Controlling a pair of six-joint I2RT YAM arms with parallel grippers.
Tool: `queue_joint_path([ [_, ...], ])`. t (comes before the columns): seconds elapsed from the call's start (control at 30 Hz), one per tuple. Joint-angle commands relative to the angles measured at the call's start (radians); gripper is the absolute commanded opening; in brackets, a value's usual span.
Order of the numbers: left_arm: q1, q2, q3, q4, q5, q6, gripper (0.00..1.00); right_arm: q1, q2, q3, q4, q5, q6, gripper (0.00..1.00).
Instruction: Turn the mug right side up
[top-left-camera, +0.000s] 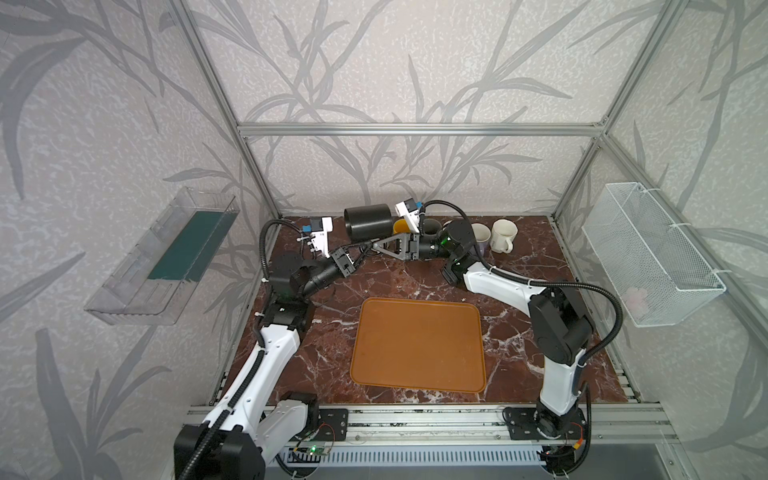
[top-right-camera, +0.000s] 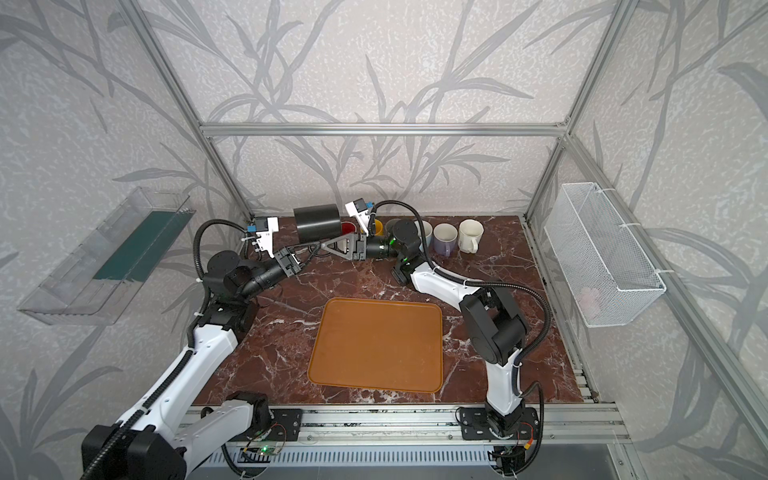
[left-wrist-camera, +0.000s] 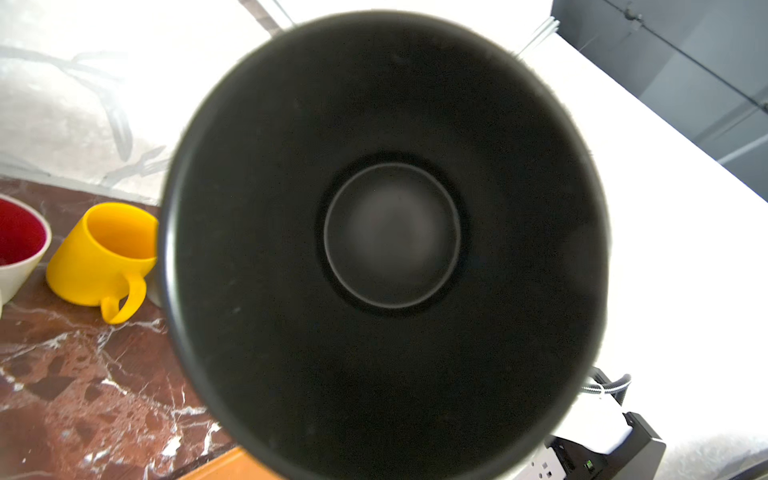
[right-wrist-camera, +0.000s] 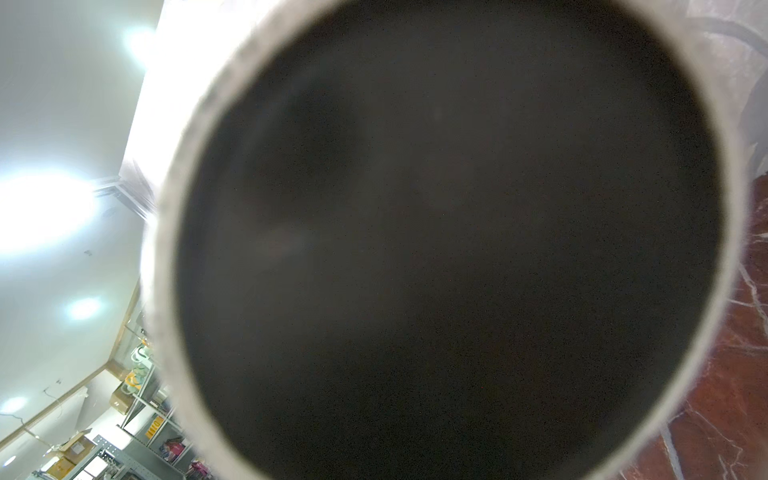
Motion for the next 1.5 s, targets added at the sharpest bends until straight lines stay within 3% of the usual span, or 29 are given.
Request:
queue_joint_path([
  [0.0,-0.001,-0.025,0.035,0.037,-0.005,0.025,0.00,0.008,-0.051,-0.002,-0.040,-0.011,-0.088,0.44],
  [0.43,-0.001,-0.046,0.045,0.041,-0.008,0.027,0.00,0.004,-0.138,-0.059,-0.237,0.027,-0.264,0.59],
  [0.9,-0.001,-0.064,0.069,-0.126,-0.064,0.130,0.00,-0.003,-0.263,-0.104,-0.579,0.156,-0.500,0.59],
  [1.47,-0.001,-0.021,0.120,-0.271,-0.124,0.209,0.00,-0.023,-0.351,-0.167,-0.738,0.228,-0.624,0.59],
])
